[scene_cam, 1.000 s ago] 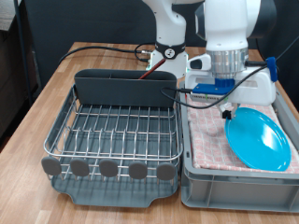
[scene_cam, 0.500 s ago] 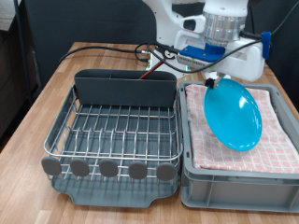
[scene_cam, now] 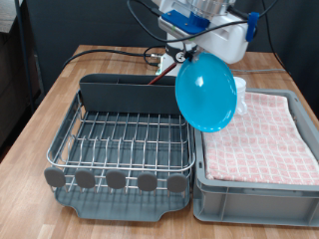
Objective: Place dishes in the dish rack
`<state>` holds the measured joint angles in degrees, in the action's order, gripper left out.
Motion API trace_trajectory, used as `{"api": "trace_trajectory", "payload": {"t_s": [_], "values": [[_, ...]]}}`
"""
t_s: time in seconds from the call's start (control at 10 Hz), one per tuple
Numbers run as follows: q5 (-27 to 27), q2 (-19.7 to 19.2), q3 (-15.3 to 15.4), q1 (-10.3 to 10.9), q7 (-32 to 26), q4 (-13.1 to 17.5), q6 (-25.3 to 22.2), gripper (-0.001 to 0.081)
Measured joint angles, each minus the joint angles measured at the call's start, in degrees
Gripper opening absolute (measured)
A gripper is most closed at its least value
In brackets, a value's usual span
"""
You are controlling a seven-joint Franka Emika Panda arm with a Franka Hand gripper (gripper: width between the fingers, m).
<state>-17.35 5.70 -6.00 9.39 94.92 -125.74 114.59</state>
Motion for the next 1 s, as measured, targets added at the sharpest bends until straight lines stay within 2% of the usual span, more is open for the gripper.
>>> {"api": "trace_trajectory", "payload": {"t_s": [0.2,0.5,0.8,1.0], "values": [[-1.0,1.1,-1.5,-1.3,-1.3,-0.8,5.1,0.0019],[-1.2,0.9,-1.8,-1.4,-2.2,-0.7,3.2,0.0019],[-2.7,0.9,-4.3,-2.2,-11.2,-0.9,2.4,0.0019],[-5.5,0.9,-6.2,-3.1,-18.6,-1.6,4.3,0.0019]]}}
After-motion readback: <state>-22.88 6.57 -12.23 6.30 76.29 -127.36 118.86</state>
